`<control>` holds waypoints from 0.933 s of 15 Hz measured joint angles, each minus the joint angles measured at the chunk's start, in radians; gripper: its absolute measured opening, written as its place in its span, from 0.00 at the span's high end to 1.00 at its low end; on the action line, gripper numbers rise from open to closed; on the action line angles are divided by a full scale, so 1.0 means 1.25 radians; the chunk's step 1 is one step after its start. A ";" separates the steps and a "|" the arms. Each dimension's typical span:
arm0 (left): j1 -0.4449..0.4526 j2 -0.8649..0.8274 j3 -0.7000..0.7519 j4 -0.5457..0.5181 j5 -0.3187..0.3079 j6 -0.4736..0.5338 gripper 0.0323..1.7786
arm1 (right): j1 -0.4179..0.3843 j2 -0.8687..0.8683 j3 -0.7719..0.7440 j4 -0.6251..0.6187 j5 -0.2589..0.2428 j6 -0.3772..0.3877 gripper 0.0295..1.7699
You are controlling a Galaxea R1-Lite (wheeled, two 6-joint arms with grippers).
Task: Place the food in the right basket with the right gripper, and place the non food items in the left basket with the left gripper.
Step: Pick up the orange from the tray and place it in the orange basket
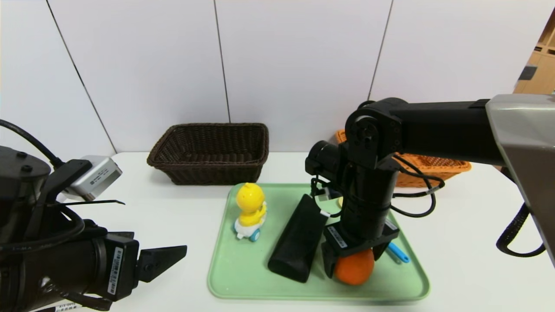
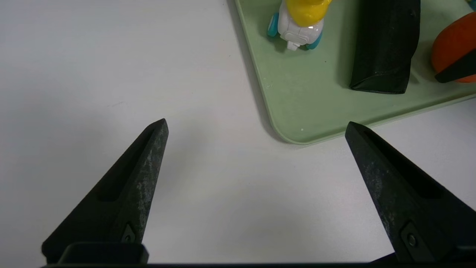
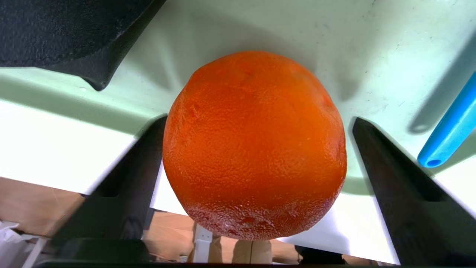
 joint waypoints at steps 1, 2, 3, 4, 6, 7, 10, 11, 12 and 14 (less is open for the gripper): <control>0.000 -0.001 0.000 0.000 0.000 0.000 0.05 | 0.001 0.000 0.000 0.000 -0.004 0.000 0.25; 0.000 -0.002 0.000 0.000 0.000 0.000 0.05 | 0.001 0.000 0.000 -0.001 -0.004 0.000 0.30; 0.000 -0.003 0.000 0.001 0.000 0.000 0.05 | 0.001 -0.001 0.000 0.000 -0.004 0.000 0.33; 0.000 -0.004 0.000 0.001 0.000 0.000 0.05 | 0.001 -0.001 0.000 0.000 -0.004 0.000 0.34; 0.000 -0.005 0.000 0.001 0.000 0.000 0.05 | 0.002 -0.001 0.000 0.000 -0.005 0.000 0.34; 0.000 -0.005 0.000 0.000 0.000 0.000 0.05 | 0.002 -0.001 0.000 0.000 -0.005 0.000 0.34; 0.000 -0.006 0.000 0.000 -0.001 0.000 0.05 | 0.002 -0.002 -0.002 -0.001 -0.004 0.000 0.35; 0.000 -0.006 0.000 0.000 0.000 0.000 0.05 | 0.003 -0.006 -0.004 0.000 -0.004 0.000 0.35; 0.000 -0.006 0.000 0.000 0.000 0.000 0.05 | 0.003 -0.015 -0.005 -0.001 -0.004 0.000 0.35; 0.000 -0.006 0.000 0.000 -0.001 0.000 0.05 | 0.005 -0.044 -0.018 0.000 -0.004 -0.001 0.35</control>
